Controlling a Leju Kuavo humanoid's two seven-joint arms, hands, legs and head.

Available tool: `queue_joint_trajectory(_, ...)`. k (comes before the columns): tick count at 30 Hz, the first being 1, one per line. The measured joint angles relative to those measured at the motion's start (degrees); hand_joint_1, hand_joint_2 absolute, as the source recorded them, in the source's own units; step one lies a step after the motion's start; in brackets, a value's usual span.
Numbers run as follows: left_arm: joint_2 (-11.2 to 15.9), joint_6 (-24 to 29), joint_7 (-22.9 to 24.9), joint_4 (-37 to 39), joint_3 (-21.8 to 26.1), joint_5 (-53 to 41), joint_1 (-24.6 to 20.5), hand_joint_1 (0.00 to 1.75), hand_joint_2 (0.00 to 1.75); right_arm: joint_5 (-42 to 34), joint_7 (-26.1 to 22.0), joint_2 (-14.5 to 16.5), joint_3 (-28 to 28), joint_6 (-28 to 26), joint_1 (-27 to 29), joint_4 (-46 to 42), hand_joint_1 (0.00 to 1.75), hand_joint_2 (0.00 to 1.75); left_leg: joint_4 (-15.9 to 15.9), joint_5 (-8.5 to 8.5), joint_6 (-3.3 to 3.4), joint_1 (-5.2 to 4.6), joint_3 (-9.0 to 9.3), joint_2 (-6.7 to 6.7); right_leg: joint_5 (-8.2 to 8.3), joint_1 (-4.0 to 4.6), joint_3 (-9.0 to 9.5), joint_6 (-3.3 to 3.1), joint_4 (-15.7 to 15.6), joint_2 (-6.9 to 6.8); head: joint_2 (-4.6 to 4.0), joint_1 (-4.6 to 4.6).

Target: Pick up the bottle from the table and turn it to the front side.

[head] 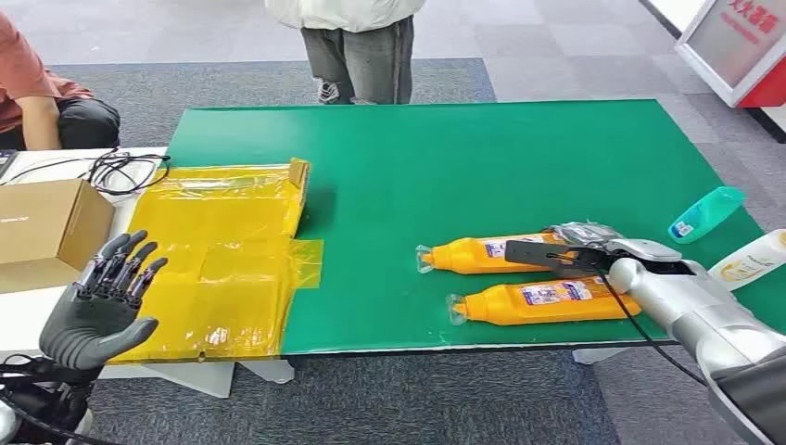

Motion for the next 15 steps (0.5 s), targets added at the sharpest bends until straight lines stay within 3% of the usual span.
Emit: queue_joint_trajectory(15, -0.1, -0.2, 0.2, 0.0, -0.8, 0.0, 0.5, 0.0, 1.75, -2.5, -0.5, 0.2, -3.3, -4.4, 2.5, -1.1, 1.75, 1.75, 0.0, 0.0, 0.0, 0.0, 0.0, 0.0, 0.0, 0.0, 0.0, 0.0, 0.0, 0.0, 0.0, 0.0)
